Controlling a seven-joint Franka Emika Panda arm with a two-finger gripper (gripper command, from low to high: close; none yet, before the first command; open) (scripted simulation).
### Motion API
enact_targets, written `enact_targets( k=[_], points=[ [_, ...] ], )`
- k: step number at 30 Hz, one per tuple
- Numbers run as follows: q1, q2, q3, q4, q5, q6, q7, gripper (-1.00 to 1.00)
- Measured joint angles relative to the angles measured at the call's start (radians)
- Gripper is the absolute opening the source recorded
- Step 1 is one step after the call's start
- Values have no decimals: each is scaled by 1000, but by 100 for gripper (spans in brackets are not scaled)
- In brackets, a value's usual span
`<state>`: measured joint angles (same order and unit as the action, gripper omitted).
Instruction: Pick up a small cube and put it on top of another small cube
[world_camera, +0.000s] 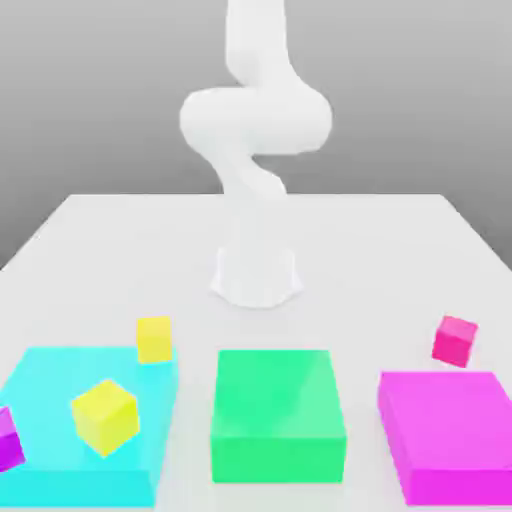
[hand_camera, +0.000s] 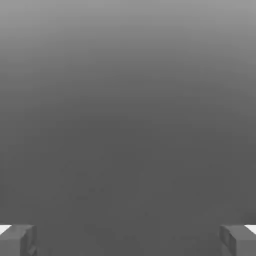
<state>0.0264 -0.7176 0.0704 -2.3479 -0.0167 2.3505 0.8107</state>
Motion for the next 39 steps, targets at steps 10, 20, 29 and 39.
enact_targets(
  k=[10, 20, 29, 39],
  points=[
    [138, 382, 289, -206, -84, 225, 55, 0],
    [367, 736, 502, -407, -94, 445, 57, 0],
    [505, 935, 328, -385, -354, 580, 252, 0],
    [631, 1030, 168, -362, -500, 648, 361, -100]
  ],
)
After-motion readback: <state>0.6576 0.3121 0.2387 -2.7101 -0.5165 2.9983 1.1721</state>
